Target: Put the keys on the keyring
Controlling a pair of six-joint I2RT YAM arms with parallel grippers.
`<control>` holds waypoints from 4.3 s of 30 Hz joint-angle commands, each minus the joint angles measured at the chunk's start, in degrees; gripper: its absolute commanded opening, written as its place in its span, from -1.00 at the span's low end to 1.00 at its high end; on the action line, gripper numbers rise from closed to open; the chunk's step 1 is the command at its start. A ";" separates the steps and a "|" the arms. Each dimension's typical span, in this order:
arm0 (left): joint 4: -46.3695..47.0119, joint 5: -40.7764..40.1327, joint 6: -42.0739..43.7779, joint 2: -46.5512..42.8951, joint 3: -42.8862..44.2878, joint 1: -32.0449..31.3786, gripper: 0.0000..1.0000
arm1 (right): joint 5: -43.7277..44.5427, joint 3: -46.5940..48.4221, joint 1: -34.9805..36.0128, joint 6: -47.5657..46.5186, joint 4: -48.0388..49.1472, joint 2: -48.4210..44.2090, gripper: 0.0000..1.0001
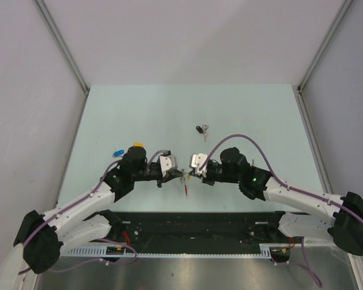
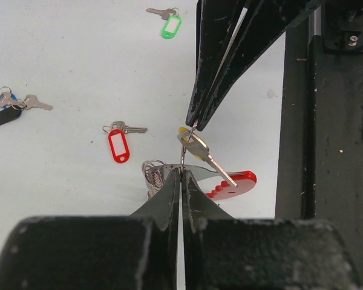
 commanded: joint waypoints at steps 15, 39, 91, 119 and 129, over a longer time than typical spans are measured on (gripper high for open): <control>-1.36 1.37 1.52 -0.64 1.44 -0.26 -0.99 | -1.10 2.68 -0.43 0.53 3.13 0.72 -1.00; -1.36 0.66 1.43 -1.00 1.35 -0.26 -0.99 | -2.16 2.76 -0.43 0.44 2.07 1.07 -1.00; -1.36 -0.30 1.08 -1.08 1.53 -0.35 -0.99 | -1.98 3.29 -0.60 0.62 -0.13 -0.16 -1.00; -1.28 0.93 1.61 -1.35 1.27 -0.43 -0.99 | -3.65 3.29 -0.52 0.71 1.02 0.54 -1.00; -1.19 1.72 2.05 -1.44 1.27 -0.78 -0.99 | -4.62 3.29 -0.60 0.88 1.63 1.07 -1.00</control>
